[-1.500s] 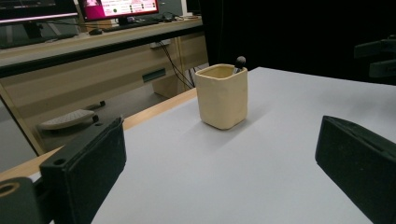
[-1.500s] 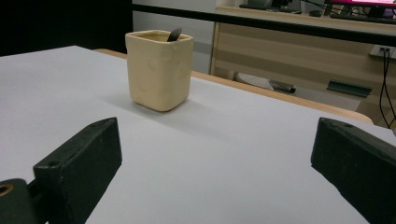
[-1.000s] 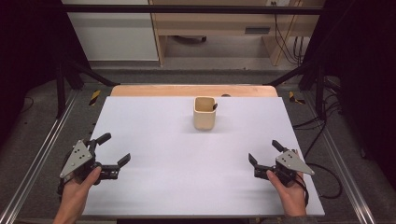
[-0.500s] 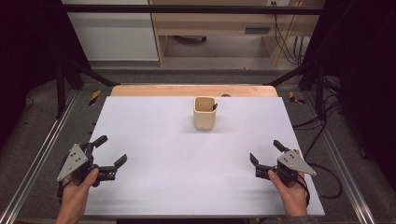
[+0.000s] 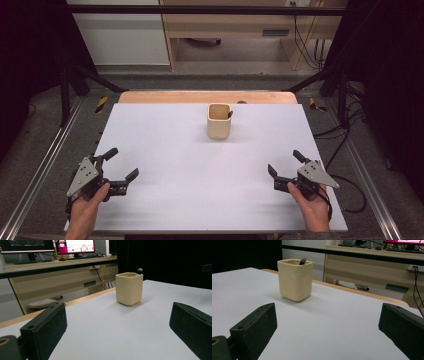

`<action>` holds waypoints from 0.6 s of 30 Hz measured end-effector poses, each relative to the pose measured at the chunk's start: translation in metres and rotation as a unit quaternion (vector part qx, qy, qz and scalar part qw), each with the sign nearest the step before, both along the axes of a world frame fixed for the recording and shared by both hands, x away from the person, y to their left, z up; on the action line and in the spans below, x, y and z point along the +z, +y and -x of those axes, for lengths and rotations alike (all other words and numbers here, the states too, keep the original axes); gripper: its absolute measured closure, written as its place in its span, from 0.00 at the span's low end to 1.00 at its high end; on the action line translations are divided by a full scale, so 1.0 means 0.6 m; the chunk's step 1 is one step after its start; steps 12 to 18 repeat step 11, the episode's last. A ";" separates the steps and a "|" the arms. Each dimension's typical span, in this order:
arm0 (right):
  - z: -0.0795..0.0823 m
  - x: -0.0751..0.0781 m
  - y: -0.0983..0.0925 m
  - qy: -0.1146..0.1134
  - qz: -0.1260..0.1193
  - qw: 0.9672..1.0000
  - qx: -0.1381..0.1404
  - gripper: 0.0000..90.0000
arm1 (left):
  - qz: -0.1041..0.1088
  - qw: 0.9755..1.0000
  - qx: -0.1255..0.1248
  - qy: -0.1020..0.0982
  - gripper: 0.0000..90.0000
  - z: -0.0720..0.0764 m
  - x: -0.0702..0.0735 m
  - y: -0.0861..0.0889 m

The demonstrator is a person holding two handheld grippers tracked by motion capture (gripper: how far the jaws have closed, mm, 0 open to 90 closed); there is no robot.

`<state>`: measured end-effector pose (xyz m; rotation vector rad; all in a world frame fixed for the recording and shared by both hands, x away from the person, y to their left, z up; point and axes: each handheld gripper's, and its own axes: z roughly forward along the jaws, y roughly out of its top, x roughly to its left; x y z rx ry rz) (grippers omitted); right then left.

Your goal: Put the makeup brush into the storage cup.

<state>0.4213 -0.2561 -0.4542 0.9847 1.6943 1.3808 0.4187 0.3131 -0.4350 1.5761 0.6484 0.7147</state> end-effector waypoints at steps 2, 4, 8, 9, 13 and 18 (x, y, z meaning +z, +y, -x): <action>0.000 0.000 0.000 0.000 0.000 1.000 0.000 0.03 | -0.002 1.000 -0.002 0.001 0.01 -0.001 -0.003 -0.002; 0.000 0.000 -0.001 0.000 -0.001 1.000 0.001 0.03 | -0.002 1.000 -0.004 0.001 0.01 -0.001 -0.007 -0.004; -0.001 -0.001 -0.003 -0.001 0.000 1.000 0.001 0.03 | 0.005 1.000 -0.003 0.002 0.01 -0.002 -0.013 -0.003; -0.001 -0.002 -0.004 0.000 -0.002 1.000 0.000 0.03 | 0.006 1.000 -0.002 0.003 0.01 -0.002 -0.014 -0.003; -0.002 -0.002 -0.005 0.000 -0.004 1.000 -0.001 0.03 | 0.004 1.000 -0.002 0.003 0.01 -0.001 -0.015 -0.003; -0.002 -0.002 -0.005 0.000 -0.004 1.000 -0.001 0.03 | 0.004 1.000 -0.002 0.003 0.01 -0.001 -0.015 -0.003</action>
